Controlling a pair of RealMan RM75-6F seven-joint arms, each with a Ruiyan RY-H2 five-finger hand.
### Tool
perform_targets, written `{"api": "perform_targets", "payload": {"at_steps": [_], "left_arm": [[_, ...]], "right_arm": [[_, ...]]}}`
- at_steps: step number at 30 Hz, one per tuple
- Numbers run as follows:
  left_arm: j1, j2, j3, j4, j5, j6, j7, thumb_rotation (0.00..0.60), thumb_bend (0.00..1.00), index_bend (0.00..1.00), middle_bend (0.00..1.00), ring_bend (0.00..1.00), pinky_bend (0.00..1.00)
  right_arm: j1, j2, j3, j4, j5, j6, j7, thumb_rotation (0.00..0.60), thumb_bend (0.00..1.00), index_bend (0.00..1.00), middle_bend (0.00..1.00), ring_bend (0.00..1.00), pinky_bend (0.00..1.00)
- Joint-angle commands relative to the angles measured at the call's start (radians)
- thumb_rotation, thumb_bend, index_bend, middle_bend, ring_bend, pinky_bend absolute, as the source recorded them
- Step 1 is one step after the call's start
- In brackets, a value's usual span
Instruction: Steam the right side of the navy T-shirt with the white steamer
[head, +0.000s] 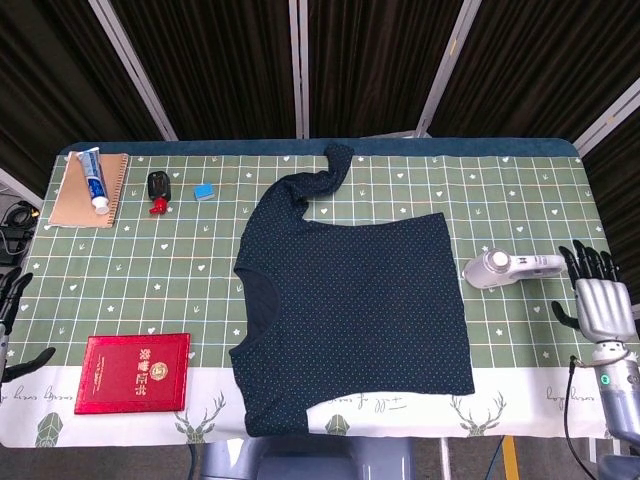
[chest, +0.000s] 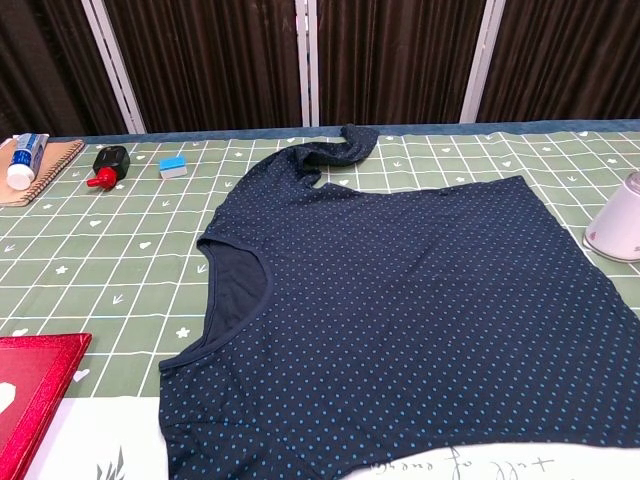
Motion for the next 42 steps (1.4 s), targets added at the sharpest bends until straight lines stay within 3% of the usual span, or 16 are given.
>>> {"api": "perform_targets", "payload": {"at_steps": [1,15,26,42], "left_arm": [[-0.010,-0.010,-0.007,0.006,-0.022,-0.019,0.018,0.600,0.00,0.00,0.00,0.00,0.00],[-0.035,-0.028,-0.025,0.017,-0.090,-0.071,0.052,0.600,0.00,0.00,0.00,0.00,0.00],[-0.037,-0.030,-0.031,0.017,-0.106,-0.070,0.053,0.600,0.00,0.00,0.00,0.00,0.00],[-0.045,-0.044,-0.032,0.030,-0.112,-0.073,0.056,0.600,0.00,0.00,0.00,0.00,0.00]], "right_arm": [[0.093,-0.120,0.012,0.184,0.000,-0.092,0.051,0.600,0.61,0.01,0.00,0.00,0.00],[0.189,-0.307,-0.037,0.514,-0.038,-0.212,0.084,0.600,0.61,0.00,0.00,0.00,0.00],[0.228,-0.391,-0.043,0.685,-0.048,-0.236,0.103,0.600,0.61,0.00,0.00,0.00,0.00],[0.313,-0.462,-0.035,0.862,-0.034,-0.396,0.177,0.600,0.61,0.00,0.00,0.00,0.00]]}}
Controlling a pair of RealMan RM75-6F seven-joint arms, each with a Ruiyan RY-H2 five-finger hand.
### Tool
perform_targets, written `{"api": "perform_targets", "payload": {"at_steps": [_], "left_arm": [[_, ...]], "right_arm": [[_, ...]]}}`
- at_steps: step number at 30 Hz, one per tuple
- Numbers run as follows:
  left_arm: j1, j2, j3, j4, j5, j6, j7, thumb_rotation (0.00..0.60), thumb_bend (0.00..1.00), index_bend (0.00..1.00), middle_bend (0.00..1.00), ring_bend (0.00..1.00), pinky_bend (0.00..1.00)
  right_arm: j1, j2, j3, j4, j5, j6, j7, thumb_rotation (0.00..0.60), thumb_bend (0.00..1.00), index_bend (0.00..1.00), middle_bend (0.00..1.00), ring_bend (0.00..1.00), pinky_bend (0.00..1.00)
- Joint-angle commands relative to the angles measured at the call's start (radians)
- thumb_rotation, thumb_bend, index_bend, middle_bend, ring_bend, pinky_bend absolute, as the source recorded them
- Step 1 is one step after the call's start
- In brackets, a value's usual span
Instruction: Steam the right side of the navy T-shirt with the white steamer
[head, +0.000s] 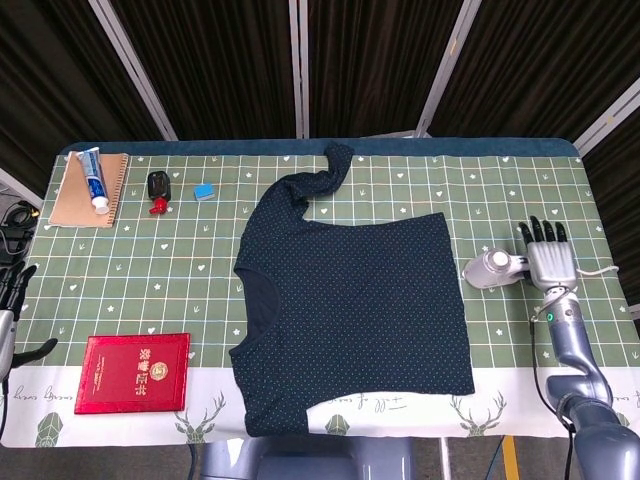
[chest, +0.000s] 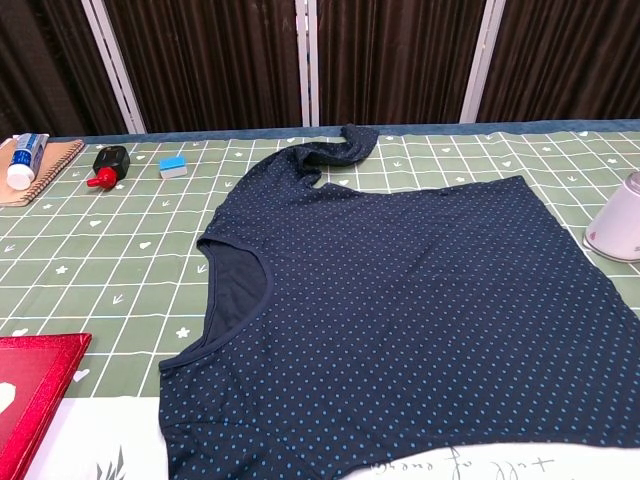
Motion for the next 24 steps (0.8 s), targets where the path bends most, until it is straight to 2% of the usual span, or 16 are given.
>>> {"api": "perform_targets", "payload": {"at_steps": [1,9,11,13,15,17,18,20,23,24], "left_arm": [[-0.001,-0.001,0.000,0.001,-0.001,0.000,-0.001,0.600,0.00,0.00,0.00,0.00,0.00],[-0.003,-0.007,-0.004,0.005,-0.011,-0.001,0.004,0.600,0.00,0.00,0.00,0.00,0.00],[-0.004,-0.008,-0.005,0.007,-0.013,-0.001,0.005,0.600,0.00,0.00,0.00,0.00,0.00],[-0.006,-0.010,-0.006,0.009,-0.015,-0.003,0.007,0.600,0.00,0.00,0.00,0.00,0.00],[-0.009,-0.014,-0.006,0.012,-0.019,-0.008,0.012,0.600,0.00,0.00,0.00,0.00,0.00],[-0.011,-0.019,-0.006,0.014,-0.023,-0.012,0.019,0.600,0.00,0.00,0.00,0.00,0.00],[-0.012,-0.021,-0.006,0.014,-0.024,-0.012,0.023,0.600,0.00,0.00,0.00,0.00,0.00],[-0.013,-0.024,-0.006,0.014,-0.025,-0.013,0.026,0.600,0.00,0.00,0.00,0.00,0.00],[-0.015,-0.026,-0.005,0.015,-0.026,-0.016,0.026,0.600,0.00,0.00,0.00,0.00,0.00],[-0.016,-0.026,-0.005,0.015,-0.028,-0.019,0.024,0.600,0.00,0.00,0.00,0.00,0.00]], "right_arm": [[0.017,-0.017,0.003,0.025,0.002,-0.014,0.019,0.600,0.61,0.00,0.01,0.00,0.00],[0.041,-0.035,0.001,0.069,0.003,-0.093,0.030,0.600,0.61,0.01,0.04,0.00,0.00],[0.043,-0.035,-0.003,0.071,0.000,-0.105,0.037,0.600,0.61,0.05,0.11,0.02,0.00],[0.047,-0.037,-0.004,0.076,-0.002,-0.105,0.043,0.600,0.62,0.11,0.21,0.09,0.02],[0.049,-0.036,-0.012,0.075,-0.013,-0.097,0.060,0.600,0.63,0.18,0.32,0.20,0.10],[0.048,-0.037,-0.022,0.077,-0.026,-0.072,0.077,0.600,0.64,0.30,0.44,0.35,0.32],[0.048,-0.039,-0.022,0.080,-0.027,-0.069,0.088,0.600,0.64,0.35,0.48,0.40,0.39],[0.048,-0.044,-0.020,0.087,-0.025,-0.068,0.094,0.600,0.66,0.51,0.59,0.54,0.58],[0.049,-0.044,-0.017,0.086,-0.022,-0.080,0.106,0.600,0.68,0.69,0.68,0.65,0.75],[0.049,-0.039,-0.021,0.083,-0.025,-0.085,0.114,0.600,0.69,0.72,0.69,0.66,0.79]]}}
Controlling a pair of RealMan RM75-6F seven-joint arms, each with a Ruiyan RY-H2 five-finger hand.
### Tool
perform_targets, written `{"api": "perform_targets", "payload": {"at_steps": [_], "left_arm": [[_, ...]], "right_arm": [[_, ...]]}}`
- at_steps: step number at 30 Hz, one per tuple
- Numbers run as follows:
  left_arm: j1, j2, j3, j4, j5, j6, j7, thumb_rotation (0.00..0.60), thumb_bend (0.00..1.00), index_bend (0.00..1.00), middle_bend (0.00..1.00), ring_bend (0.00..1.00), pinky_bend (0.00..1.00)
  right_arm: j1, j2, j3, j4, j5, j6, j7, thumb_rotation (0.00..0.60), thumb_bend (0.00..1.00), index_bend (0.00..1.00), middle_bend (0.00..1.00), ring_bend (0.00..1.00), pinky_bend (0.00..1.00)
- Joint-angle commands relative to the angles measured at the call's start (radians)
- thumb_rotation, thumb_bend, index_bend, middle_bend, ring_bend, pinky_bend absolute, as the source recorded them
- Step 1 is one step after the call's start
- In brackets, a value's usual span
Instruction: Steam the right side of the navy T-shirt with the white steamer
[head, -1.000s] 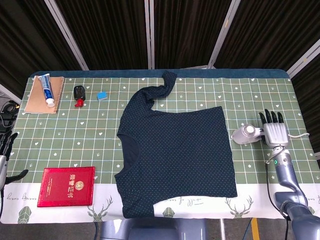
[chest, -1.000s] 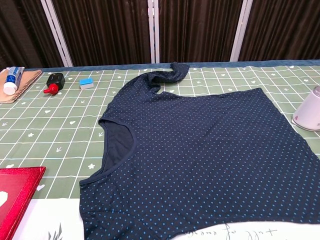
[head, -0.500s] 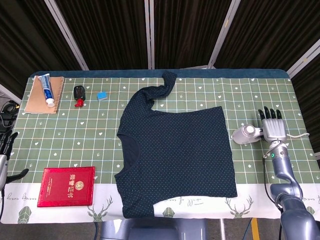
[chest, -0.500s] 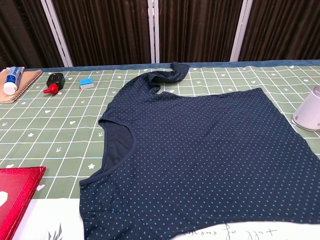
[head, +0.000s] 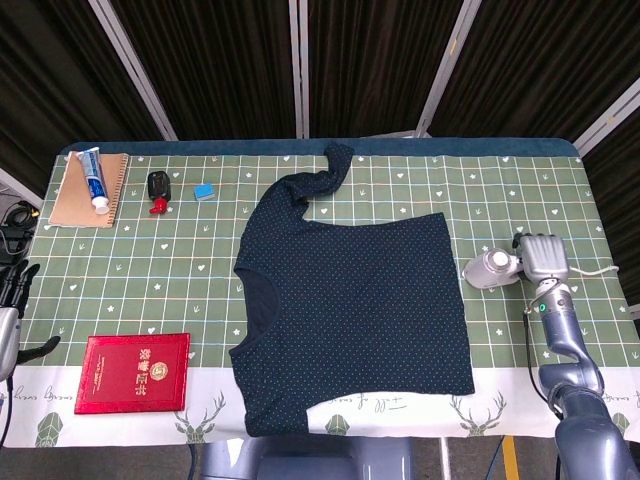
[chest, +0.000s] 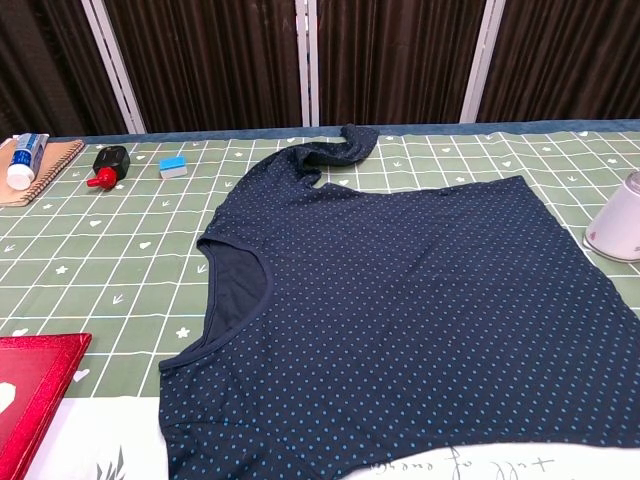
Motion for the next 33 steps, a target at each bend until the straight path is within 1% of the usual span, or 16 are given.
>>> {"api": "perform_targets", "payload": {"at_steps": [1,4,7,13,17,21,23,26,33], "left_arm": [[-0.002,0.000,0.000,0.001,-0.003,-0.004,-0.002,0.600,0.00,0.00,0.00,0.00,0.00],[-0.004,-0.002,0.001,0.004,-0.003,-0.008,-0.003,0.600,0.00,0.00,0.00,0.00,0.00],[-0.005,-0.001,0.002,0.005,-0.003,-0.009,-0.005,0.600,0.00,0.00,0.00,0.00,0.00],[-0.005,0.001,0.004,0.004,0.000,-0.012,-0.015,0.600,0.00,0.00,0.00,0.00,0.00],[-0.005,0.004,0.007,0.002,0.005,-0.012,-0.021,0.600,0.00,0.00,0.00,0.00,0.00],[-0.005,0.006,0.013,0.000,0.007,-0.019,-0.027,0.600,0.00,0.00,0.00,0.00,0.00],[-0.007,0.007,0.012,0.000,0.006,-0.021,-0.030,0.600,0.00,0.00,0.00,0.00,0.00],[-0.008,0.011,0.009,-0.002,0.005,-0.022,-0.037,0.600,0.00,0.00,0.00,0.00,0.00],[-0.010,0.016,0.006,0.000,-0.005,-0.029,-0.050,0.600,0.00,0.00,0.00,0.00,0.00]], "right_arm": [[-0.002,0.010,-0.007,-0.009,-0.007,-0.008,0.023,0.600,0.71,0.77,0.69,0.68,0.83],[-0.014,0.026,-0.018,-0.025,-0.022,0.032,0.061,0.600,0.74,0.83,0.70,0.70,0.90],[-0.025,0.038,-0.029,-0.034,-0.037,0.071,0.094,0.600,0.74,0.85,0.70,0.71,0.94],[-0.058,0.070,-0.051,-0.033,-0.063,0.151,0.175,0.600,0.78,0.84,0.70,0.72,0.95],[-0.069,0.094,-0.055,-0.049,-0.077,0.244,0.247,0.600,0.80,0.84,0.70,0.72,0.95],[-0.068,0.100,-0.040,-0.082,-0.077,0.354,0.291,0.600,0.82,0.84,0.70,0.73,0.95],[-0.060,0.101,-0.037,-0.118,-0.083,0.395,0.305,0.600,0.82,0.84,0.70,0.73,0.95],[-0.024,0.107,-0.032,-0.204,-0.099,0.454,0.303,0.600,0.82,0.83,0.70,0.73,0.95],[0.031,0.139,-0.022,-0.379,-0.115,0.461,0.229,0.600,0.82,0.83,0.70,0.73,0.95]]}}
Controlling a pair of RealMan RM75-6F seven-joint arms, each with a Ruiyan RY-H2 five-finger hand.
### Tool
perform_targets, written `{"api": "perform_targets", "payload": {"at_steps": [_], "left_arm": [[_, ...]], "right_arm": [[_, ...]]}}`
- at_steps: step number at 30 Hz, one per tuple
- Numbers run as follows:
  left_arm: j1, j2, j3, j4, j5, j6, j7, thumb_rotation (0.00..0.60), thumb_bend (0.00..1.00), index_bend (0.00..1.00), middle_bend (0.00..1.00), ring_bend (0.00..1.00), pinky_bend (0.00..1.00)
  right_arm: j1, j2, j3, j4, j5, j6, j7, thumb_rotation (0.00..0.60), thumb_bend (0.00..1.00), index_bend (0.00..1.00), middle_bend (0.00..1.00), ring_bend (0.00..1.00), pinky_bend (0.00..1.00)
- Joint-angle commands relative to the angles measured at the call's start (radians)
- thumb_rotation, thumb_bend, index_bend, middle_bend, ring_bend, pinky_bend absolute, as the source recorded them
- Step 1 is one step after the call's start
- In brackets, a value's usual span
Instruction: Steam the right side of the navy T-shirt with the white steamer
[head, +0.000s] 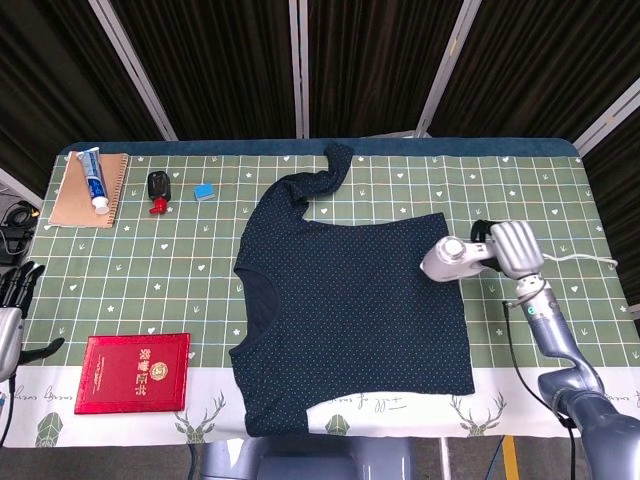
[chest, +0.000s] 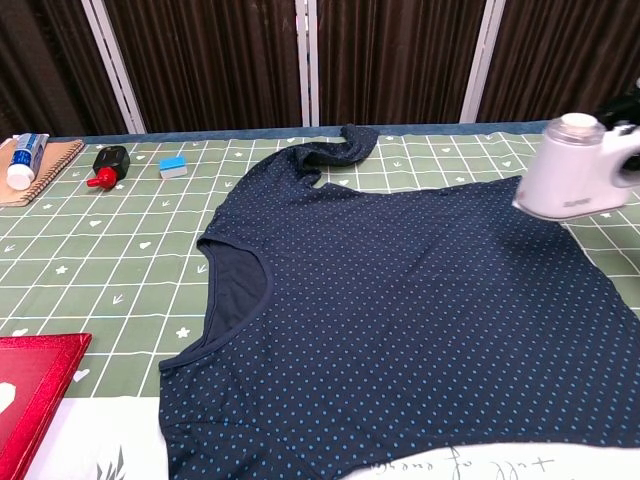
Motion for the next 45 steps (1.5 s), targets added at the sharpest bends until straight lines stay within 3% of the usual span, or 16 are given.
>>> {"api": "perform_targets", "payload": {"at_steps": [1,5,10,21,29,45], "left_arm": [[0.000,0.002,-0.001,0.001,-0.003,-0.001,-0.003,0.600,0.00,0.00,0.00,0.00,0.00],[-0.001,0.004,-0.004,0.001,-0.008,-0.002,-0.009,0.600,0.00,0.00,0.00,0.00,0.00],[-0.003,0.007,-0.007,0.008,-0.022,-0.012,-0.017,0.600,0.00,0.00,0.00,0.00,0.00],[-0.001,0.013,-0.006,0.009,-0.021,-0.010,-0.030,0.600,0.00,0.00,0.00,0.00,0.00],[-0.003,0.014,-0.005,0.011,-0.019,-0.011,-0.032,0.600,0.00,0.00,0.00,0.00,0.00],[-0.007,0.006,-0.001,0.011,-0.024,-0.018,-0.017,0.600,0.00,0.00,0.00,0.00,0.00]], "right_arm": [[0.040,0.022,0.008,-0.097,-0.015,0.006,-0.047,0.600,0.82,0.83,0.70,0.73,0.95],[0.071,0.034,0.011,-0.204,-0.029,0.002,-0.099,0.600,0.82,0.83,0.70,0.73,0.95],[0.123,0.034,0.014,-0.411,-0.052,-0.020,-0.256,0.600,0.82,0.83,0.70,0.73,0.95],[0.145,0.000,0.012,-0.536,-0.039,-0.071,-0.413,0.600,0.82,0.83,0.70,0.73,0.95],[0.127,-0.065,-0.004,-0.492,-0.027,-0.076,-0.445,0.600,0.82,0.83,0.70,0.73,0.95],[0.072,-0.132,-0.075,-0.253,-0.079,-0.024,-0.303,0.600,0.82,0.83,0.70,0.72,0.88]]}}
